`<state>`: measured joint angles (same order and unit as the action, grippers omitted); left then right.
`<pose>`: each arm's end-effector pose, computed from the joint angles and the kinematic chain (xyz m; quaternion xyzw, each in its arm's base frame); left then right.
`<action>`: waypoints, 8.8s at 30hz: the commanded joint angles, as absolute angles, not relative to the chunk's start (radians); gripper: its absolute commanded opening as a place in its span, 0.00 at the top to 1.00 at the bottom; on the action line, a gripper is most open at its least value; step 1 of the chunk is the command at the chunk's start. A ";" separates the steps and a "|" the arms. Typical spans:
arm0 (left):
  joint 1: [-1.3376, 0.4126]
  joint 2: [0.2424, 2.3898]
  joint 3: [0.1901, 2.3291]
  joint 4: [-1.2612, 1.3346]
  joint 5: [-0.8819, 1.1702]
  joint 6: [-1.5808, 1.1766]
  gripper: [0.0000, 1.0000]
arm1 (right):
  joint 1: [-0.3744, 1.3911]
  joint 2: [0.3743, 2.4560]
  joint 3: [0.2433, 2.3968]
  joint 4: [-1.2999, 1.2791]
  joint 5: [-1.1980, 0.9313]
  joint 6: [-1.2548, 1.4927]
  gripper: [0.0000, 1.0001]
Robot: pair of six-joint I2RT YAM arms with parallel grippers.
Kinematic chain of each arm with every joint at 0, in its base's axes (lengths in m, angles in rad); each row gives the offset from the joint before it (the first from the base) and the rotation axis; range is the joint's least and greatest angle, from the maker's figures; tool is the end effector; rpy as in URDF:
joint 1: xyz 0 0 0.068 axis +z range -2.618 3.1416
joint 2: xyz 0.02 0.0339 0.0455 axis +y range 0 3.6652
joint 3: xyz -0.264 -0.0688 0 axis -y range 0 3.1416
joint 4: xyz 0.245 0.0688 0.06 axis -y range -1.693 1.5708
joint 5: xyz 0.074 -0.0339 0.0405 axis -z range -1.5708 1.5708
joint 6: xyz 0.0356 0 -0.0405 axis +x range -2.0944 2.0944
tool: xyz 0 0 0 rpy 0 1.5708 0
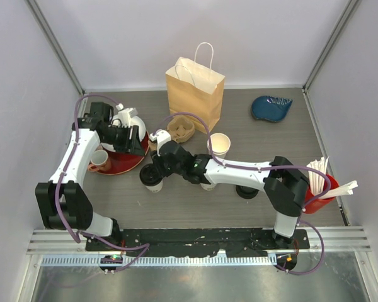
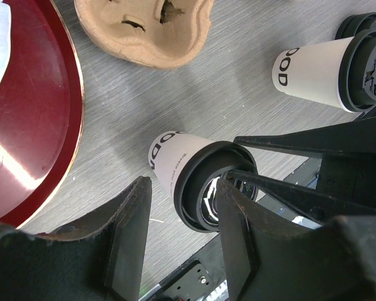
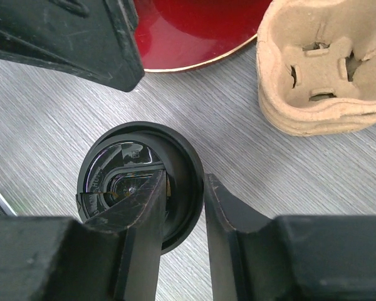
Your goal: Pack the takeout coffee
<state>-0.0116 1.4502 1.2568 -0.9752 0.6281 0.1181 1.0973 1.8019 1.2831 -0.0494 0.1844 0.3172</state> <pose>0.2802 -0.0242 0.2928 0.1220 0.9260 -0.2921 0.2058 0.1950 0.3662 0.2425 -0.2911 0.8245 0.2495 0.4162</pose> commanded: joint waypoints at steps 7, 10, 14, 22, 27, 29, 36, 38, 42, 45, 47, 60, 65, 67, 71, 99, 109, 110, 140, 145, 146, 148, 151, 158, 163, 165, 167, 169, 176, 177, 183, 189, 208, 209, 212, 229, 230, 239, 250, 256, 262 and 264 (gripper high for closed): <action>-0.005 1.428 1.292 -0.942 0.637 0.144 0.50 | 1.104 1.801 1.377 -0.202 0.130 0.258 0.47; -0.005 1.434 1.292 -0.936 0.632 0.144 0.50 | 1.103 1.786 1.399 -0.213 0.132 0.242 0.43; -0.005 1.440 1.292 -0.934 0.637 0.143 0.50 | 1.100 1.782 1.428 -0.221 0.129 0.235 0.42; -0.005 1.433 1.273 -0.942 0.689 0.152 0.55 | 1.094 1.786 1.456 -0.213 0.084 0.239 0.42; -0.005 1.413 1.272 -0.950 0.678 0.160 0.56 | 1.081 1.747 1.445 -0.209 0.057 0.256 0.42; -0.006 1.404 1.278 -0.934 0.664 0.155 0.56 | 1.074 1.689 1.430 -0.215 0.077 0.262 0.42; -0.113 1.416 1.345 -0.896 0.628 0.091 0.56 | 0.976 1.459 1.342 -0.412 0.228 0.317 0.41; -0.162 1.419 1.370 -0.893 0.603 0.084 0.58 | 0.933 1.375 1.284 -0.480 0.244 0.337 0.42; -0.306 1.456 1.411 -0.902 0.629 0.045 0.63 | 0.859 1.245 1.160 -0.538 0.219 0.353 0.42; -0.385 1.508 1.437 -0.884 0.655 -0.053 0.65 | 0.841 1.168 1.088 -0.546 0.134 0.269 0.39; -0.422 1.549 1.448 -0.846 0.684 -0.147 0.64 | 0.825 1.131 1.043 -0.532 0.118 0.201 0.37; -0.597 1.692 1.410 -0.660 0.672 -0.360 0.63 | 0.583 1.083 0.901 -0.447 -0.110 0.394 0.37; -0.603 1.700 1.373 -0.620 0.640 -0.373 0.69 | 0.583 1.052 0.844 -0.443 -0.081 0.443 0.46; -0.603 1.710 1.367 -0.609 0.637 -0.382 0.69 | 0.583 1.054 0.827 -0.420 -0.115 0.466 0.48; -0.603 1.721 1.374 -0.604 0.640 -0.387 0.73 | 0.583 1.046 0.827 -0.396 -0.133 0.500 0.57; -0.638 1.752 1.341 -0.580 0.686 -0.422 0.71 | 0.641 1.146 0.822 -0.391 -0.111 0.563 0.60; -0.644 1.730 1.287 -0.586 0.689 -0.400 0.72 | 0.669 1.144 0.776 -0.399 -0.078 0.591 0.66; -0.646 1.727 1.282 -0.591 0.687 -0.394 0.72 | 0.676 1.132 0.766 -0.400 -0.055 0.601 0.67; -0.663 1.789 1.376 -0.646 0.545 -0.184 0.76 | 0.822 1.102 0.602 -0.282 0.070 0.756 0.83; -0.660 1.815 1.428 -0.663 0.558 -0.146 0.74 | 0.873 1.082 0.600 -0.255 0.161 0.841 0.82; -0.660 1.809 1.433 -0.666 0.561 -0.141 0.73 | 0.876 1.075 0.604 -0.255 0.172 0.847 0.81; -0.660 1.792 1.457 -0.681 0.580 -0.118 0.71 | 0.882 1.065 0.612 -0.265 0.193 0.845 0.77; -0.660 1.767 1.477 -0.712 0.601 -0.088 0.68 | 0.882 1.058 0.644 -0.291 0.201 0.825 0.71; -0.658 1.743 1.493 -0.761 0.611 -0.037 0.64 | 0.882 1.078 0.747 -0.353 0.219 0.763 0.60; -0.649 1.727 1.514 -0.784 0.612 -0.015 0.57 | 0.882 1.080 0.811 -0.400 0.247 0.723 0.52; -0.646 1.720 1.532 -0.790 0.606 -0.006 0.54 | 0.882 1.083 0.827 -0.419 0.255 0.707 0.47; -0.643 1.717 1.546 -0.793 0.598 -0.005 0.52 | 0.881 1.086 0.845 -0.423 0.259 0.700 0.42; -0.638 1.715 1.555 -0.802 0.577 0.026 0.51 | 0.881 1.088 0.868 -0.436 0.256 0.681 0.39; -0.618 1.661 1.602 -0.839 0.610 0.142 0.48 | 0.772 1.135 0.939 -0.472 0.096 0.533 0.32; -0.618 1.646 1.594 -0.851 0.642 0.193 0.48 | 0.714 1.144 0.939 -0.454 0.051 0.510 0.34; -0.618 1.580 1.583 -1.109 0.818 0.685 0.49 | 0.641 1.181 0.968 -0.416 -0.129 0.405 0.45; -0.671 1.582 1.769 -1.379 0.614 0.985 0.50 | 0.617 1.170 0.913 -0.304 -0.219 0.400 0.46; -0.890 1.575 1.464 -0.985 0.482 1.195 0.51 | 0.474 1.189 0.821 -0.184 -0.468 0.360 0.49; -0.890 1.575 1.460 -0.953 0.479 1.184 0.51 | 0.474 1.192 0.819 -0.178 -0.471 0.364 0.51; -0.890 1.577 1.442 -0.913 0.465 1.181 0.51 | 0.472 1.197 0.808 -0.161 -0.482 0.367 0.54; -0.876 1.605 1.367 -0.874 0.423 1.190 0.61 | 0.488 1.270 0.792 -0.130 -0.529 0.357 0.60; -0.874 1.605 1.364 -0.879 0.426 1.192 0.61 | 0.491 1.272 0.792 -0.129 -0.529 0.357 0.60; -0.874 1.572 1.347 -0.946 0.456 1.230 0.54 | 0.511 1.281 0.796 -0.135 -0.509 0.344 0.62; -0.874 1.582 1.267 -0.842 0.384 1.241 0.51 | 0.528 1.278 0.788 -0.123 -0.494 0.353 0.63; -0.885 1.569 1.212 -0.821 0.356 1.298 0.52 | 0.528 1.288 0.759 -0.083 -0.489 0.373 0.64; -0.894 1.549 1.164 -0.802 0.350 1.336 0.54 | 0.531 1.292 0.746 -0.066 -0.483 0.383 0.69; -0.894 1.534 1.134 -0.790 0.336 1.359 0.57 | 0.532 1.276 0.736 -0.067 -0.479 0.382 0.72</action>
<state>-0.8894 1.5349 1.2037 -0.7570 0.3748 1.3182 0.5224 1.2835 0.7567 -0.0891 -0.4866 0.3748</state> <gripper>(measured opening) 0.458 0.298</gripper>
